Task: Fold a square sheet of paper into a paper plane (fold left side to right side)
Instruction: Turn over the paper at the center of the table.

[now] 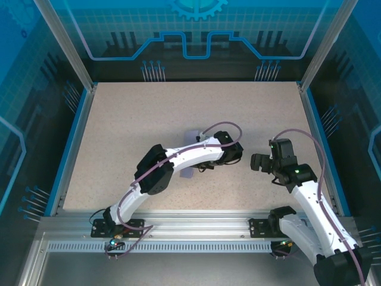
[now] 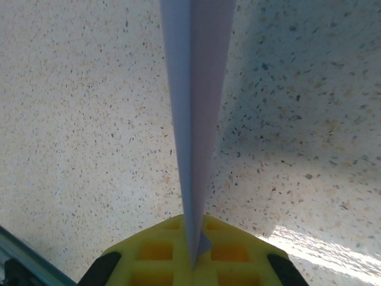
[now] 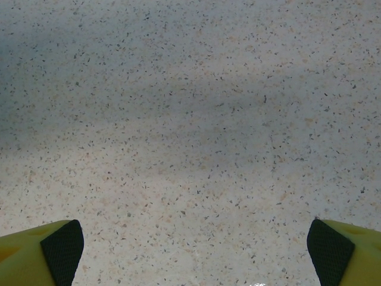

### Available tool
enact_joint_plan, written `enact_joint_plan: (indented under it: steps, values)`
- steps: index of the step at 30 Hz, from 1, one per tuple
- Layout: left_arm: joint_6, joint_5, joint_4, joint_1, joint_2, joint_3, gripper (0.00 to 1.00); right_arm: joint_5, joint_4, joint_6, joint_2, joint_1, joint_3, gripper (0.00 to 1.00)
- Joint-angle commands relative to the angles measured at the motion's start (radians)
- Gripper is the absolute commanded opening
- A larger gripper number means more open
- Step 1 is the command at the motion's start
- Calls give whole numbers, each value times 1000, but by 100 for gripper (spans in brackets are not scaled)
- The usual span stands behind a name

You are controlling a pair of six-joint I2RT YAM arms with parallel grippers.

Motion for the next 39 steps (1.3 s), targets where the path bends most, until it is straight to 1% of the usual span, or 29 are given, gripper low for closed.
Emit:
enact_joint_plan:
  steps: [1, 5, 9, 11, 16, 20, 23, 27, 31, 33, 36, 39]
  values:
    - [-37, 15, -93, -1, 51, 63, 0, -4, 22, -16, -10, -20, -19, 100]
    - [5, 81, -31, 14, 79, 72, 1, -17, 25, -16, -10, -20, -22, 100]
    - [63, 163, 51, 37, 82, 57, 4, -45, 29, -19, -5, -19, -20, 100]
    - [104, 211, 100, 50, 75, 43, 7, -69, 31, -22, -1, -20, -18, 100]
    - [208, 332, 276, 77, 15, -30, 20, -155, 35, -17, 1, -19, -6, 100]
    - [285, 444, 361, 113, -23, -58, 30, -248, 44, -12, 25, -19, 6, 100]
    - [338, 505, 425, 137, -76, -103, 38, -317, 58, 4, 59, -19, 14, 100]
    - [420, 606, 567, 169, -199, -225, 47, -429, 100, 28, 129, -14, 15, 100]
    - [481, 716, 757, 222, -368, -419, 58, -498, 164, 68, 183, 16, 6, 100]
    - [499, 772, 849, 262, -451, -532, 60, -518, 215, 95, 202, 45, -3, 99]
    - [522, 850, 987, 344, -567, -697, 62, -541, 303, 140, 253, 99, -4, 88]
    - [522, 930, 1116, 423, -660, -852, 62, -541, 372, 181, 348, 164, 22, 75]
